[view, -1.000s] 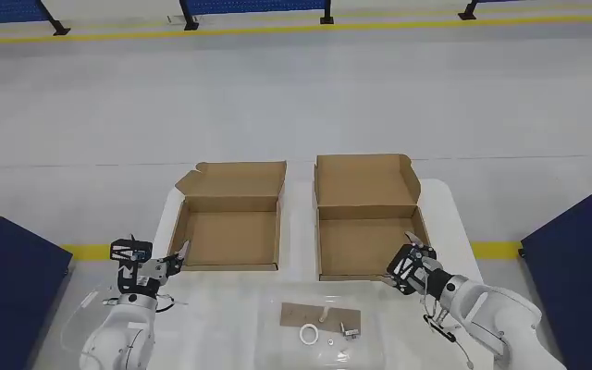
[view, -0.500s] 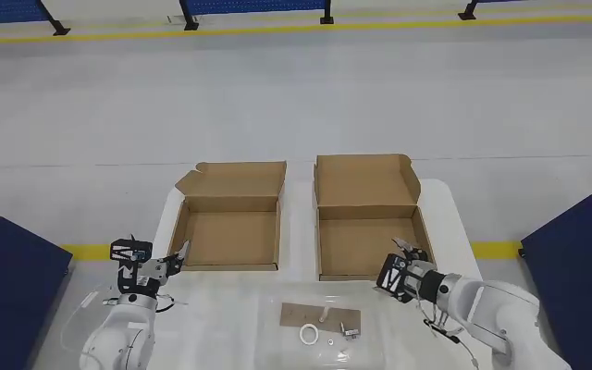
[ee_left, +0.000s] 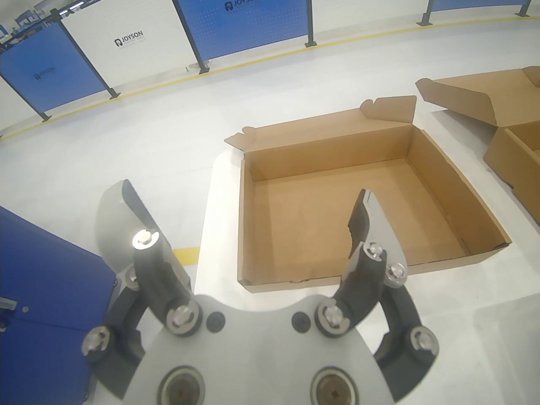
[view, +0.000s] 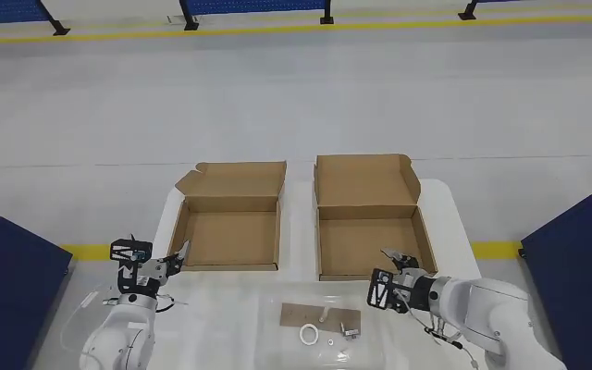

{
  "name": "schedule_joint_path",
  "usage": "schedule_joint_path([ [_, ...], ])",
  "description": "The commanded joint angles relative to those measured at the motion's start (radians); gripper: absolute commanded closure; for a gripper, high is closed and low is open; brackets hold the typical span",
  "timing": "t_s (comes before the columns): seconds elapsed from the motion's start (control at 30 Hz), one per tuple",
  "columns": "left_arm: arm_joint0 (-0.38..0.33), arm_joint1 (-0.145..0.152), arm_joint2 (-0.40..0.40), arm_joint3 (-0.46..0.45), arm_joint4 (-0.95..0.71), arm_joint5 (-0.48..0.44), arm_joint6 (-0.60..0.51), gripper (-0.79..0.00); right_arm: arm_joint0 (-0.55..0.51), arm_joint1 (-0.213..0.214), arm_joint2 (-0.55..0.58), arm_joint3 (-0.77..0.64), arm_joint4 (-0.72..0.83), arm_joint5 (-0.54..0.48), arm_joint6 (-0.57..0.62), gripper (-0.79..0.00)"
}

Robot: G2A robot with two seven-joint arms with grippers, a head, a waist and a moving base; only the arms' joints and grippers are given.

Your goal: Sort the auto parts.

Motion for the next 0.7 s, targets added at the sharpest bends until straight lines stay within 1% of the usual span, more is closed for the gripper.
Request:
schedule_joint_path([
  [0.0, 0.000, 0.000, 0.000, 0.000, 0.000, 0.000, 0.000, -0.785, 0.004, 0.002, -0.009, -0.019, 0.031, -0.024, 0.048, -0.785],
  [0.03, 0.000, 0.000, 0.000, 0.000, 0.000, 0.000, 0.000, -0.785, 0.005, 0.009, -0.032, -0.029, 0.032, -0.025, 0.074, -0.785],
  [0.17, 0.000, 0.000, 0.000, 0.000, 0.000, 0.000, 0.000, -0.785, 0.014, 0.031, -0.078, -0.040, 0.026, -0.010, 0.089, -0.785],
  [0.3, 0.000, 0.000, 0.000, 0.000, 0.000, 0.000, 0.000, -0.785, 0.027, 0.063, -0.138, -0.024, 0.042, 0.020, 0.118, -0.785],
  [0.37, 0.000, 0.000, 0.000, 0.000, 0.000, 0.000, 0.000, -0.785, 0.043, 0.087, -0.183, -0.001, 0.046, 0.030, 0.129, -0.785],
  [0.67, 0.000, 0.000, 0.000, 0.000, 0.000, 0.000, 0.000, -0.785, 0.046, 0.091, -0.193, 0.004, 0.042, 0.034, 0.132, -0.785],
])
